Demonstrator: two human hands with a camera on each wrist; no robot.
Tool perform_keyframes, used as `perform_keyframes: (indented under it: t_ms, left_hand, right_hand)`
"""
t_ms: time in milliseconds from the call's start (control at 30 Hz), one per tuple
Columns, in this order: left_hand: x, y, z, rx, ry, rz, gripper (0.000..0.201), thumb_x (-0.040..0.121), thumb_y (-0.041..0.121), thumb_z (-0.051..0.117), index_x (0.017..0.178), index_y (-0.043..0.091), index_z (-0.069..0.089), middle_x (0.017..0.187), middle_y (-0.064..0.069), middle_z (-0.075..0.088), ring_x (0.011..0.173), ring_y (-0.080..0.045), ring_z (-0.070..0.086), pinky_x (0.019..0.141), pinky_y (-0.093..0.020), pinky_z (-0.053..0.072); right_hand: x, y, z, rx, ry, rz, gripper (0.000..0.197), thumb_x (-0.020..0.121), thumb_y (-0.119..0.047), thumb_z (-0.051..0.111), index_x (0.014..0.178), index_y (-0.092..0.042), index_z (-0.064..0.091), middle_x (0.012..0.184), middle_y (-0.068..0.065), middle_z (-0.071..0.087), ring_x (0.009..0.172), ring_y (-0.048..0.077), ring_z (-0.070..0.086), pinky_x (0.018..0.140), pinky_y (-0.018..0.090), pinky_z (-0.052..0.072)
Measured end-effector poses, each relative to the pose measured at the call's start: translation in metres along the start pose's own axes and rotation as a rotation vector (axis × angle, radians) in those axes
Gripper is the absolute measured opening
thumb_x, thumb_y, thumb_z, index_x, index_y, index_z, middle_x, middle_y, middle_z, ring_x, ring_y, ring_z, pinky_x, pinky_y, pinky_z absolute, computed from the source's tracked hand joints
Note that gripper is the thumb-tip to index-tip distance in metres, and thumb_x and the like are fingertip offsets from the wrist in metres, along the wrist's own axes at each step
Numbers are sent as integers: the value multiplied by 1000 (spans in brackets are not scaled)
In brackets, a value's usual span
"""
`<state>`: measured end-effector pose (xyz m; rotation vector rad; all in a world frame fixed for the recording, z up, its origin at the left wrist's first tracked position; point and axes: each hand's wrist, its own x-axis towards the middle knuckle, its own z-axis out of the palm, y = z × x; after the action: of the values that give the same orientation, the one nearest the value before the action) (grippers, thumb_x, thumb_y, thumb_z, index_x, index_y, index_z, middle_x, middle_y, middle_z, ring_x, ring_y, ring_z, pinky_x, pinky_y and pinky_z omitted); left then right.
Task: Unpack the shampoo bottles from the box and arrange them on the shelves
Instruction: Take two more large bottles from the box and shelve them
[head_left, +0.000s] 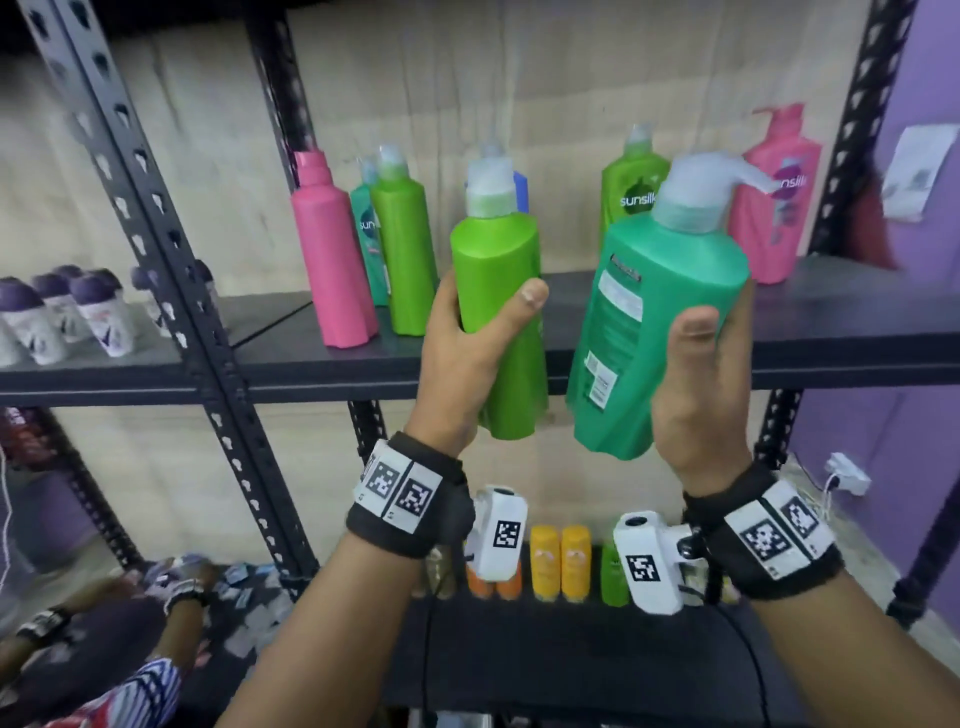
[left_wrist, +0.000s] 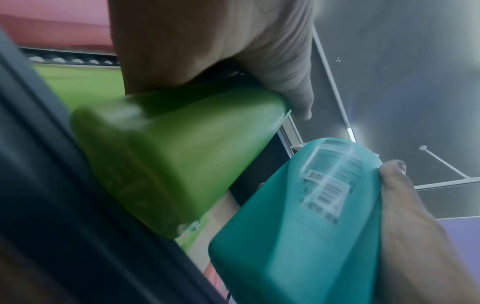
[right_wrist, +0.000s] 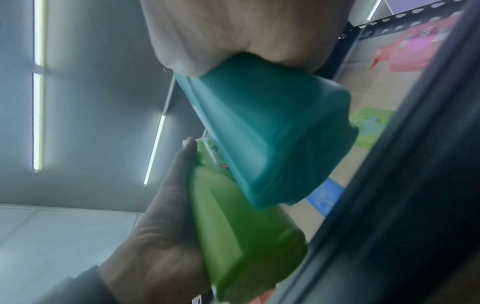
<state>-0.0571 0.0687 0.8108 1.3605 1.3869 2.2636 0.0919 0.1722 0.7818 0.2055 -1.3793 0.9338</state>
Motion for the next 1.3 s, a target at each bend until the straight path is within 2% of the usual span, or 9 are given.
perform_keyframes:
  t_ms: [133,267,400,500,633,800,933,1133,1300]
  left_hand:
    - [33,16,3,-3,8,68,55,68,64,86,115,41,67,115,4,75,107,-18,73,92,-46,60]
    - [60,16,6,-7,27,77,59,72,60,87,119,32,67,115,-1,76,108,-25,72,94,-56,58]
    - [74,5,8,-21,43,60,54,73,56,89,117,31,70,113,-3,77,107,-27,74,92,-57,59]
    - [79,-3,8,-24,52,20,53,71,55,91,113,30,71,110,-2,78,104,-24,75,91,-54,61]
    - [82,-15,5,-41,78,-6,52,71,52,92,112,28,72,108,-1,78,102,-21,75,89,-48,62]
    - [95,-27,3,-14,69,-13,54,74,50,90,118,27,69,110,1,78,105,-19,74,94,-49,60]
    - [111,-39,2,13,61,-40,61,74,55,89,124,29,67,113,3,77,107,-19,74,95,-50,59]
    - [133,-48,3,81,76,-96,67,70,58,89,126,32,64,113,8,77,107,-14,73,97,-47,58]
    - [149,-54,1,124,81,-174,93,63,58,91,142,29,50,122,2,72,111,-19,71,100,-48,56]
  right_hand:
    - [42,-6,15,-40,-1,-27,67,103,-57,45,146,-7,37,134,2,58,124,26,59,106,45,47]
    - [67,3,26,-165,19,29,67,99,-66,42,141,-14,45,116,-25,63,110,3,64,93,20,49]
    - [75,21,33,-250,38,166,69,93,-72,44,143,-23,46,111,-28,66,104,-2,66,91,21,51]
    - [78,32,38,-287,44,203,68,93,-70,44,144,-25,47,108,-38,62,103,-10,62,88,11,46]
    - [81,42,41,-343,22,247,65,92,-73,44,142,-32,46,114,-26,66,104,-4,64,88,18,47]
    - [82,50,42,-396,5,239,64,96,-70,44,151,-37,34,132,-20,60,106,-11,61,82,-2,40]
    - [96,65,43,-405,-32,260,65,100,-61,48,156,-36,24,138,-35,49,102,-29,52,83,-4,36]
    - [120,98,52,-455,-117,404,68,103,-57,47,160,-34,17,155,-3,47,129,19,57,108,35,44]
    - [139,117,55,-508,-152,499,67,107,-49,41,162,-25,12,150,15,49,127,32,57,101,33,43]
